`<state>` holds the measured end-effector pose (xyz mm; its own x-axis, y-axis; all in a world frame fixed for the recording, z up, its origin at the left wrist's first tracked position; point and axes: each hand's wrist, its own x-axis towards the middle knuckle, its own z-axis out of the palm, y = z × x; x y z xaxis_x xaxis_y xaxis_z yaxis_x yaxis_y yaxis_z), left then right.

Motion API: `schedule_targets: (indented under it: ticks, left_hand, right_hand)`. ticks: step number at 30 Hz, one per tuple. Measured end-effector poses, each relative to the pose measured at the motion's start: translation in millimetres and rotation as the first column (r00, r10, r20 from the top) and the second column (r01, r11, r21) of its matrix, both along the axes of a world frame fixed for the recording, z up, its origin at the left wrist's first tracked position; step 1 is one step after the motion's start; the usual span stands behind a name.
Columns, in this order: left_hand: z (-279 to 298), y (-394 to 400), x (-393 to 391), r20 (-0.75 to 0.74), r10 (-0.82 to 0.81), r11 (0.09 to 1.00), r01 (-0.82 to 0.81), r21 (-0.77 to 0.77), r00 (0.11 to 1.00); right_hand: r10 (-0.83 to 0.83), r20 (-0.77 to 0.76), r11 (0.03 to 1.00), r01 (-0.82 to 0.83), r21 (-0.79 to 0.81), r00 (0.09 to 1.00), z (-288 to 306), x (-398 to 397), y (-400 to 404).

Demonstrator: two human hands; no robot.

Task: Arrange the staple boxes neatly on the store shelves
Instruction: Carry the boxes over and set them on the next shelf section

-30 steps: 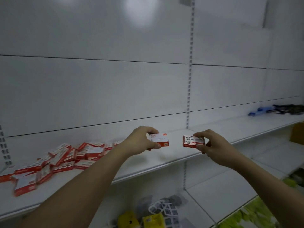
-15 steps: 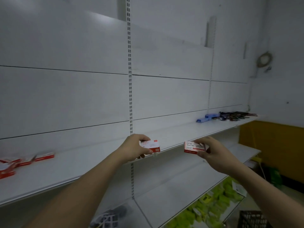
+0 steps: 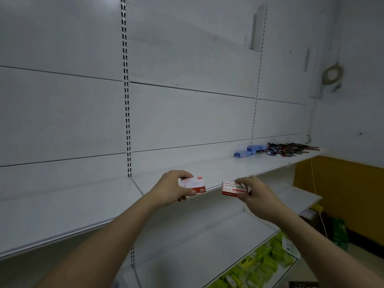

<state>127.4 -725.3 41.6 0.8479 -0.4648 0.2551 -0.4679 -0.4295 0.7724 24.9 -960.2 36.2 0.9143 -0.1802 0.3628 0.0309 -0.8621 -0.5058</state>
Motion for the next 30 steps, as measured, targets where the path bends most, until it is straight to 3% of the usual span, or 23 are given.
schedule_targets:
  ticks: [13, 19, 26, 30]
  left_hand:
    - [-22, -90, 121, -0.07, 0.141, 0.989, -0.144, -0.029, 0.987]
    - [-33, -124, 154, -0.066, 0.28, 0.959, -0.282, -0.029, 0.958]
    - [-51, -154, 188, -0.018, 0.53, 0.846, -0.528, 0.077, 0.848]
    - [-63, -161, 203, -0.024, 0.639, 0.769, -0.638, 0.043, 0.769]
  right_hand:
    - [0.116, -0.052, 0.992, -0.118, -0.049, 0.992, -2, 144, -100]
    - [0.228, -0.055, 0.973, -0.23, -0.029, 0.972, -17, 223, -143]
    - [0.396, -0.096, 0.917, -0.399, -0.012, 0.913, -26, 313, -208]
    - [0.446, -0.138, 0.893, -0.449, 0.006, 0.884, -30, 360, -238]
